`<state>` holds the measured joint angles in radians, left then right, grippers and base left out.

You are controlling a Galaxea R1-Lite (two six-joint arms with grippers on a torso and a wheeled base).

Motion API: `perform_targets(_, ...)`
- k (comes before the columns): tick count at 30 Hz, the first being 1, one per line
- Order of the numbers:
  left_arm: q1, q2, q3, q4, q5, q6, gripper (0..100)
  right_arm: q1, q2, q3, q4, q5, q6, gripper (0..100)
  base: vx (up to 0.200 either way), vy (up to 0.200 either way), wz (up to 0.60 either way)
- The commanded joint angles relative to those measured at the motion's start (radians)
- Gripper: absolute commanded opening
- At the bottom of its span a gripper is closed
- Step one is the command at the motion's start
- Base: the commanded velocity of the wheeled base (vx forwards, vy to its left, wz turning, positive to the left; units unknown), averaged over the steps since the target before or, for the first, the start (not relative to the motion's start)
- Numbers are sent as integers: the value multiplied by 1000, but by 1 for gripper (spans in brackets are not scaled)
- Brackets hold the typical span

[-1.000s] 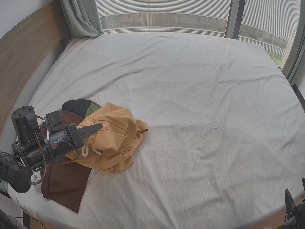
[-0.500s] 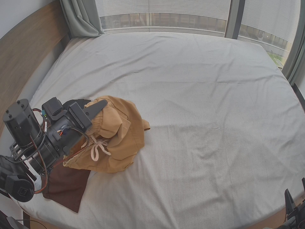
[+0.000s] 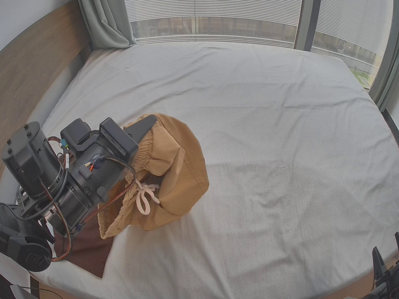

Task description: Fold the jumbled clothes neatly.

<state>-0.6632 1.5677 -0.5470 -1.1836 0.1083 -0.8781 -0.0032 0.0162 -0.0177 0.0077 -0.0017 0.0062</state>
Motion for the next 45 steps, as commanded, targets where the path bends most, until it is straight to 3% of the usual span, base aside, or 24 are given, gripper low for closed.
perform_targets(1, -61, 8, -17, -1, 2, -4, 0, 0, -12, 15, 0, 0, 0, 100, 0, 0, 0)
perform_targets(17, -159, 204, -156, -17, -30, -15, 0, 0, -12, 15, 0, 0, 0, 100, 0, 0, 0)
perform_targets(34, -245, 272, -283, -48, -243, -25, 0, 0, -12, 16, 0, -1, 1, 100, 0, 0, 0)
perform_targets(45, -345, 279, -533, -44, -200, -107, 0, 0, -12, 15, 0, 0, 1, 100, 0, 0, 0)
